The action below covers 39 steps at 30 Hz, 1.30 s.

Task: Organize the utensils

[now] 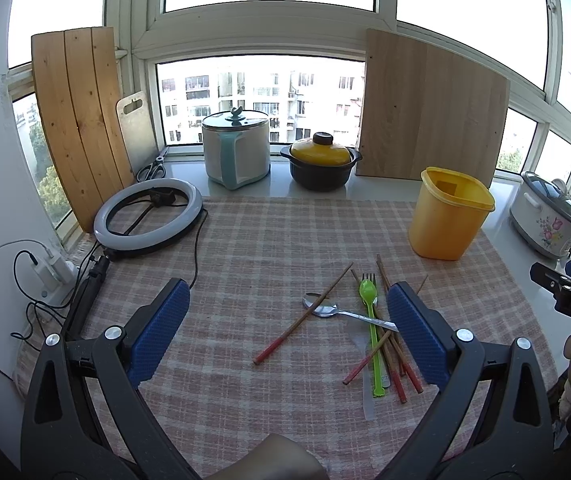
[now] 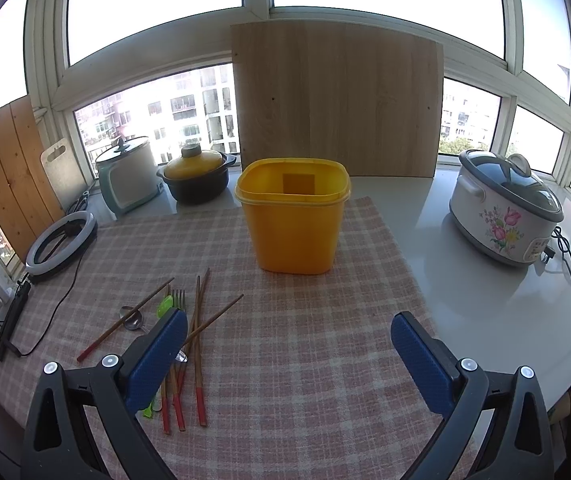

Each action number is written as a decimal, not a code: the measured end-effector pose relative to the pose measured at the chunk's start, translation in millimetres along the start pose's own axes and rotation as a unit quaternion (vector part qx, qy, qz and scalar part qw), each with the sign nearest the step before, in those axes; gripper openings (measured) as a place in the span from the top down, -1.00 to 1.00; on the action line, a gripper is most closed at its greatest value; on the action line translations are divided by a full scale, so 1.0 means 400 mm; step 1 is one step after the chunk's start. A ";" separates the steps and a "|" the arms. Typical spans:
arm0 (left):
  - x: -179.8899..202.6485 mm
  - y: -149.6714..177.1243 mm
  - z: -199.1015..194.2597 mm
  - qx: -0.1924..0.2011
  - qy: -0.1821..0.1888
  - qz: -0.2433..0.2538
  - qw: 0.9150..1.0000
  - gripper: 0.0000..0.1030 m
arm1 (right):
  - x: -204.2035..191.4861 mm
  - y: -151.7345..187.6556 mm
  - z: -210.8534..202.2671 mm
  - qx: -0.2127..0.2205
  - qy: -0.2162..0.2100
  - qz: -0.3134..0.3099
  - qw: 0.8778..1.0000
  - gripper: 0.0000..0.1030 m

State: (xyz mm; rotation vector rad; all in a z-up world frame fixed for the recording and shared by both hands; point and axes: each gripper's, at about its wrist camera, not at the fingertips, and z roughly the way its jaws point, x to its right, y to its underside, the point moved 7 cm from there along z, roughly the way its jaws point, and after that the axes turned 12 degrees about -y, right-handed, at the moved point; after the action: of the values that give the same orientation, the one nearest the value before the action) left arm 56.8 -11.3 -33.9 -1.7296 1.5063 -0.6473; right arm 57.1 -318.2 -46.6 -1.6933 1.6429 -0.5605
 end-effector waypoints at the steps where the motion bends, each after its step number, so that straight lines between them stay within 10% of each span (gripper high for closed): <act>1: -0.001 0.001 0.000 0.000 0.000 0.000 1.000 -0.96 | 0.000 0.000 0.000 0.000 0.000 0.000 1.000 -0.99; 39: -0.004 0.027 0.033 -0.029 -0.001 -0.010 1.000 -0.96 | 0.012 0.000 0.043 0.007 -0.027 0.018 0.999 -0.99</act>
State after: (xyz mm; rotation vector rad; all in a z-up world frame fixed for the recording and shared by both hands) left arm 60.3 -7.5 -50.1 -1.7918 1.5217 -0.6177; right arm 70.2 -319.7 -58.6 -1.6511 1.6243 -0.5040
